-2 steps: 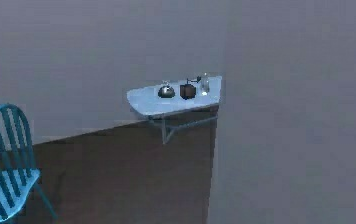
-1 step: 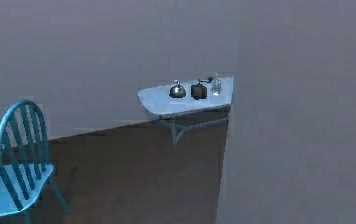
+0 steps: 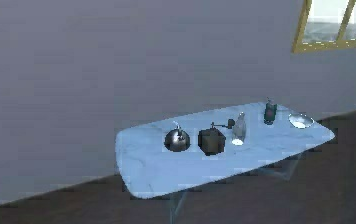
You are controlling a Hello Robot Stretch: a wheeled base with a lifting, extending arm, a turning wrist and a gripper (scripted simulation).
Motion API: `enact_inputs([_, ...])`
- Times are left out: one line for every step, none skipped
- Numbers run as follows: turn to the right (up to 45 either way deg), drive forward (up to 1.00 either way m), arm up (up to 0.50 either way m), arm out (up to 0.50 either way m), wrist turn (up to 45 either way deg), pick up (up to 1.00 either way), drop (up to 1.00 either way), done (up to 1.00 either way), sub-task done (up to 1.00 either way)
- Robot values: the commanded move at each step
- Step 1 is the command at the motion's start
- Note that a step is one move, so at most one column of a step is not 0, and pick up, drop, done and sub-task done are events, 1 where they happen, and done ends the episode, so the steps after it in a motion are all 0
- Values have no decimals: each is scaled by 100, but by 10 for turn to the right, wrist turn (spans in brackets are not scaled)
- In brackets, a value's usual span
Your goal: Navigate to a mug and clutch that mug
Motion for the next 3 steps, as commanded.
enact_inputs([150, 0, 0, 0, 0, 0, 0, 0, 0])
enact_inputs([0, 20, 0, 0, 0, 0, 0, 0, 0])
enact_inputs([450, 0, 0, 0, 0, 0, 0, 0, 0])
